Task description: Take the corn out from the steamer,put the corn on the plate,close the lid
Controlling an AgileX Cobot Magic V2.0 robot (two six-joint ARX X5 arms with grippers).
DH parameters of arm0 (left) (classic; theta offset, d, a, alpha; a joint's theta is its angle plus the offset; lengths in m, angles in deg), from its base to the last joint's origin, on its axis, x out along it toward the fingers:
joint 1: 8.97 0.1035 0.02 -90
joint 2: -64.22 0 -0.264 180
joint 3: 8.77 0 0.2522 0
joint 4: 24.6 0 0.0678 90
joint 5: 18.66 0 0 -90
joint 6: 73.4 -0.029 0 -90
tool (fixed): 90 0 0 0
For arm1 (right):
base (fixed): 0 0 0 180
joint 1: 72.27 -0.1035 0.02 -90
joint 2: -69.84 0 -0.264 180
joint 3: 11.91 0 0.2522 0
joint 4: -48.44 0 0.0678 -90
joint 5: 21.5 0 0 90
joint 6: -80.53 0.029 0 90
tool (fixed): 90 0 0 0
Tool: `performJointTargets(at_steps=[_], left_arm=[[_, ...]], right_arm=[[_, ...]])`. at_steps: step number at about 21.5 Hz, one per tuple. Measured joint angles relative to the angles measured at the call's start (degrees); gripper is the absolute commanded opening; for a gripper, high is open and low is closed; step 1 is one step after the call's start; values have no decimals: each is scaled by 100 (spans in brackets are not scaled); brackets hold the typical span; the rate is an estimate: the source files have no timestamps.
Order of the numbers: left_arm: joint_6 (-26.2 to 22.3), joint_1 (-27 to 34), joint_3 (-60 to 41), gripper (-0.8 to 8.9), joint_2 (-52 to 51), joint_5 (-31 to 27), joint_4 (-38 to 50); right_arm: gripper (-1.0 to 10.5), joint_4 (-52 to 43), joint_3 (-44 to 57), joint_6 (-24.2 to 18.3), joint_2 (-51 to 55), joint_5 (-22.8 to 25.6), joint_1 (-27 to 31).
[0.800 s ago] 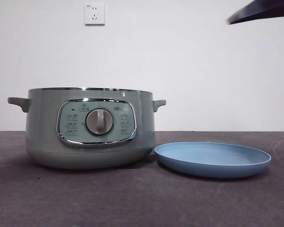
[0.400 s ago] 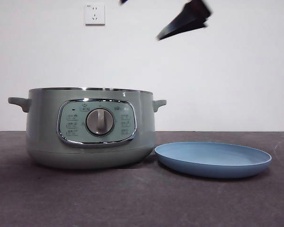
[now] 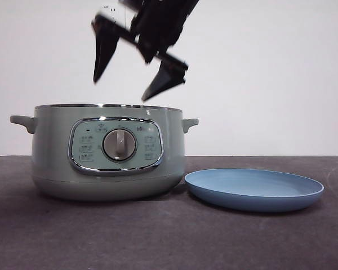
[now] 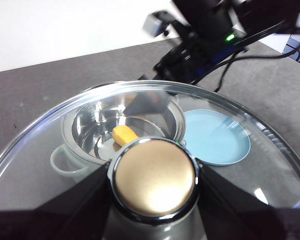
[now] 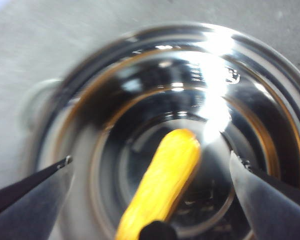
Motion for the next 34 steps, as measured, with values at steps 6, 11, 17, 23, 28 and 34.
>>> performJointTargets(at_steps=[6, 11, 17, 23, 28, 34], left_arm=[[17, 0, 0, -9, 24, 4, -26], [17, 0, 0, -8, 22, 7, -31], [17, 0, 0, -8, 22, 111, -103], [17, 0, 0, -8, 22, 109, -144], [15, 0, 0, -9, 22, 111, -162], [2, 0, 0, -8, 22, 114, -201]], right_arm=[[657, -304, -7, -7, -636, 214, -92], [619, -570, -17, -48, -826, 297, -136], [557, -595, -17, -57, -1082, 299, -140], [309, -584, -17, -44, -1126, 299, -157], [75, -501, -20, 44, -1126, 426, -177], [-13, -481, -28, 66, -1126, 426, -177]])
